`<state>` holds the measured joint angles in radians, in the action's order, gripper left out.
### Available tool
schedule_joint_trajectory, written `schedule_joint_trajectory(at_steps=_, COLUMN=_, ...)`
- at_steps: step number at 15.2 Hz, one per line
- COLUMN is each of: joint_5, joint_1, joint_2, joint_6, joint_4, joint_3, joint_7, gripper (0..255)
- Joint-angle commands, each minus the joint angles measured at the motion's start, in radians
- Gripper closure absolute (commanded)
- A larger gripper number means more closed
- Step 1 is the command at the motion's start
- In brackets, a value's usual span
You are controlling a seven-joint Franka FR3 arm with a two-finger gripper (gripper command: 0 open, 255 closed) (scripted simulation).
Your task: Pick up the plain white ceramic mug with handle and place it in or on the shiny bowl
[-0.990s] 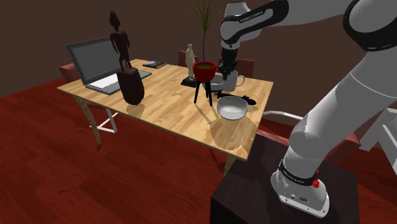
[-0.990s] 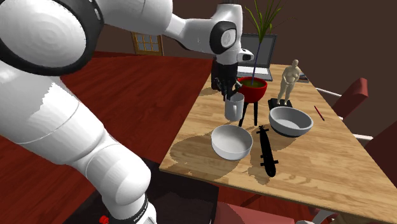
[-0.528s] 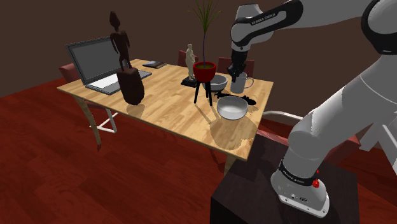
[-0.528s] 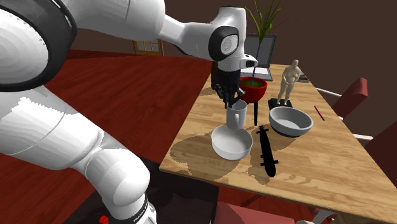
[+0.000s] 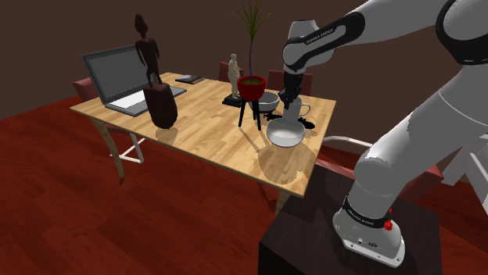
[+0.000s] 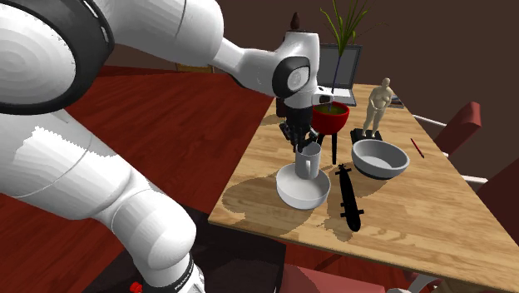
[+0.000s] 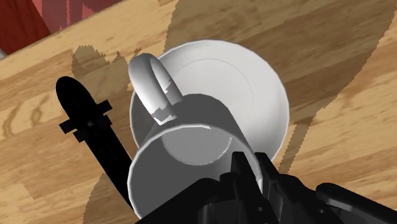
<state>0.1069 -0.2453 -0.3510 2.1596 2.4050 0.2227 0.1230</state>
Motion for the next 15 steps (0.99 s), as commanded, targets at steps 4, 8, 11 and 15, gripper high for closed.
schedule_joint_trajectory(at_steps=4, joint_5=0.000, joint_1=0.000, joint_2=0.025, joint_6=0.074, joint_4=0.049, joint_3=0.004, joint_7=-0.001, gripper=255)
schedule_joint_trajectory(at_steps=8, joint_5=-0.002, joint_1=0.001, joint_2=0.057, joint_6=0.142, joint_4=0.085, joint_3=0.010, joint_7=0.001, gripper=255)
schedule_joint_trajectory(at_steps=11, joint_5=-0.002, joint_1=0.001, joint_2=0.057, joint_6=0.142, joint_4=0.085, joint_3=0.010, joint_7=0.001, gripper=255)
schedule_joint_trajectory(at_steps=15, joint_5=-0.002, joint_1=0.001, joint_2=0.057, joint_6=0.142, joint_4=0.085, joint_3=0.010, joint_7=0.001, gripper=255)
